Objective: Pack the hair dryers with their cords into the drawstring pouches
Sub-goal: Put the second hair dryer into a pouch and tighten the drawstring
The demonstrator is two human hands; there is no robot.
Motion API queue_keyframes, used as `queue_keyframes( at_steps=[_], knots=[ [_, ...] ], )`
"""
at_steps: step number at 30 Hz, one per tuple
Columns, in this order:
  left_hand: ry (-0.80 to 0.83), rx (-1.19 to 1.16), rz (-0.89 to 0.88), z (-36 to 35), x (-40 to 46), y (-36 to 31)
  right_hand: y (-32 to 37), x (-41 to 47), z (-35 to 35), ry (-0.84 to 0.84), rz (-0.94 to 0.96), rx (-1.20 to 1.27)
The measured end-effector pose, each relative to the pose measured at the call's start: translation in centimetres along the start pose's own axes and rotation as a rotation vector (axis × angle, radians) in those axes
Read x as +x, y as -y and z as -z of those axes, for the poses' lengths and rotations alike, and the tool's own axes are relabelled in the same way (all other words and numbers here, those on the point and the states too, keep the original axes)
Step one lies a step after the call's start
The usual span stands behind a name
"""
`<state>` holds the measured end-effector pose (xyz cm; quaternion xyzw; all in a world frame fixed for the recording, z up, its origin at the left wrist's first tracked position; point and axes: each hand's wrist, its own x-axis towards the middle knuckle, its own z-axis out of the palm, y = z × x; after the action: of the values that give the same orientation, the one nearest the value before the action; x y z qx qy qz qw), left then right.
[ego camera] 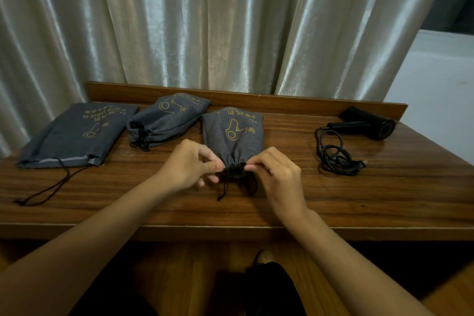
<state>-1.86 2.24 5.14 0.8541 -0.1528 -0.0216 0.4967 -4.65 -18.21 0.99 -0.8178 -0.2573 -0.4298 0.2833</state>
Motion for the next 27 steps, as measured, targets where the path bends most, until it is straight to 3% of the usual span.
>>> queue_keyframes(
  at_steps=[3, 9, 16, 24, 27],
  knots=[
    [0.004, 0.084, -0.013, -0.6, -0.1, 0.8, -0.1, -0.1, 0.1, 0.029, -0.019, -0.017],
    [-0.040, 0.495, -0.314, -0.9, -1.3, 2.6, -0.3, -0.9, -0.1, 0.154, -0.175, -0.040],
    [0.016, 0.689, -0.296, 0.1, -2.2, 4.0, -1.9, -0.9, -0.3, 0.387, -0.407, -0.051],
    [-0.006, 0.669, -0.343, 0.1, -1.6, 4.8, -3.4, -0.3, -0.3, 0.421, -0.601, -0.105],
    [-0.054, 0.591, -0.316, 0.1, -1.5, 5.6, -2.8, -0.5, -0.2, 0.427, -0.557, -0.099]
  ],
)
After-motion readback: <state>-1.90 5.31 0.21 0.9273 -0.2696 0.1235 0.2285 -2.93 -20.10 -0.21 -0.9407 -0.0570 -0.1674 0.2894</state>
